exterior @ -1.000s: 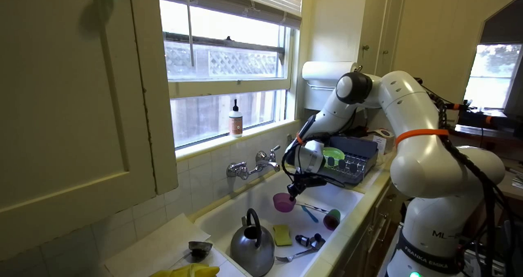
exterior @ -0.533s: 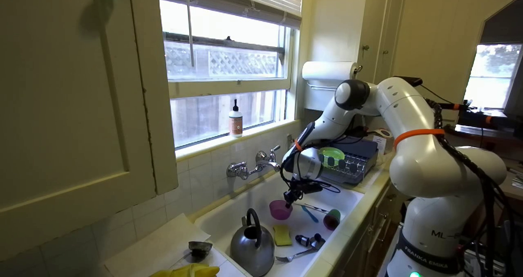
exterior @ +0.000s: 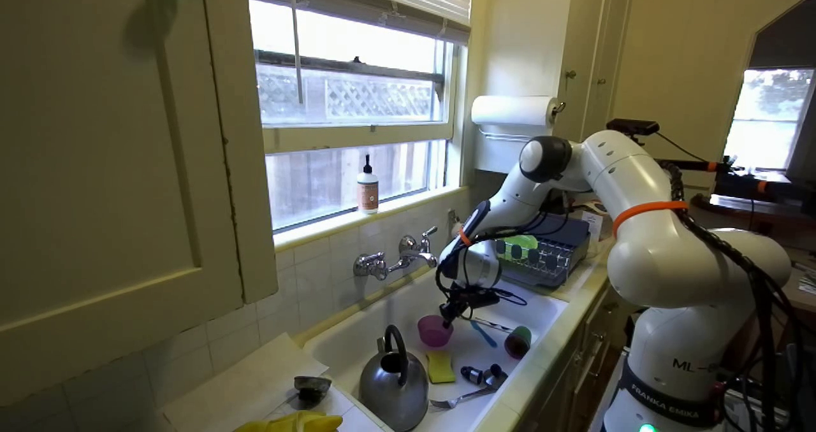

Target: Take the purple bowl out of the plate rack and put it into the sink the turn on the water to the faucet and put water in it

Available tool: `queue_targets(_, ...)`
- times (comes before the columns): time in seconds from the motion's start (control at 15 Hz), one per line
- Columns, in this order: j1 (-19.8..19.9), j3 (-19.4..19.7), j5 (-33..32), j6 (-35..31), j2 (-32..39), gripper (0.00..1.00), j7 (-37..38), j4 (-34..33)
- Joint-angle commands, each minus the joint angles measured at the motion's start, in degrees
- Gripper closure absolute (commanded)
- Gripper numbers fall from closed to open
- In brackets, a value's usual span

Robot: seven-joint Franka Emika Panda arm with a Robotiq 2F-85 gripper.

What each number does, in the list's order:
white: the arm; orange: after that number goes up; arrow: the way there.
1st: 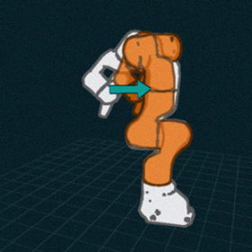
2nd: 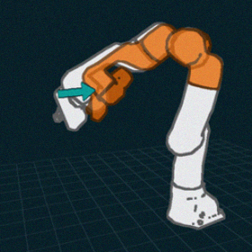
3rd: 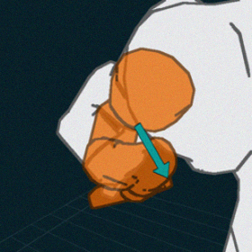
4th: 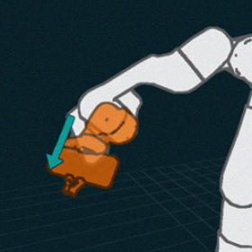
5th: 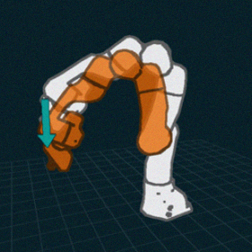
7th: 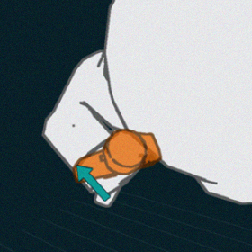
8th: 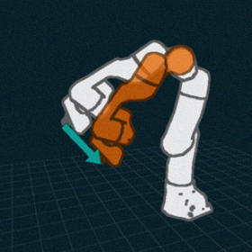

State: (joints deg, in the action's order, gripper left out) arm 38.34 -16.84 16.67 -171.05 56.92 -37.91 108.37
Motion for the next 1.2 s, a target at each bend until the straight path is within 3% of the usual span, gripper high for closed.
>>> queue_targets(0.0,-0.3,-0.1,-4.4,-2.4,2.8,0.99,5.1,-2.3)
queue_targets(0.07,-0.5,-0.1,-5.4,-2.3,3.0,0.99,6.1,-2.6)
queue_targets(0.13,-0.4,-0.3,-6.3,-2.2,3.3,0.8,6.8,-2.8)
queue_targets(0.2,-0.1,-0.6,-7.2,-2.0,3.3,0.71,7.3,-2.8)
queue_targets(0.47,1.5,-1.9,-9.8,-0.4,2.0,0.43,8.5,-1.1)
queue_targets(0.8,6.8,-6.3,-11.2,-0.2,0.0,0.06,7.4,2.5)
queue_targets(0.87,7.9,-7.2,-11.4,0.9,-0.2,0.01,7.4,3.0)
queue_targets(1.0,10.4,-9.6,-11.9,3.4,0.4,0.0,6.7,3.1)
queue_targets(1.13,10.3,-9.6,-11.9,6.6,0.6,0.0,7.0,2.9)
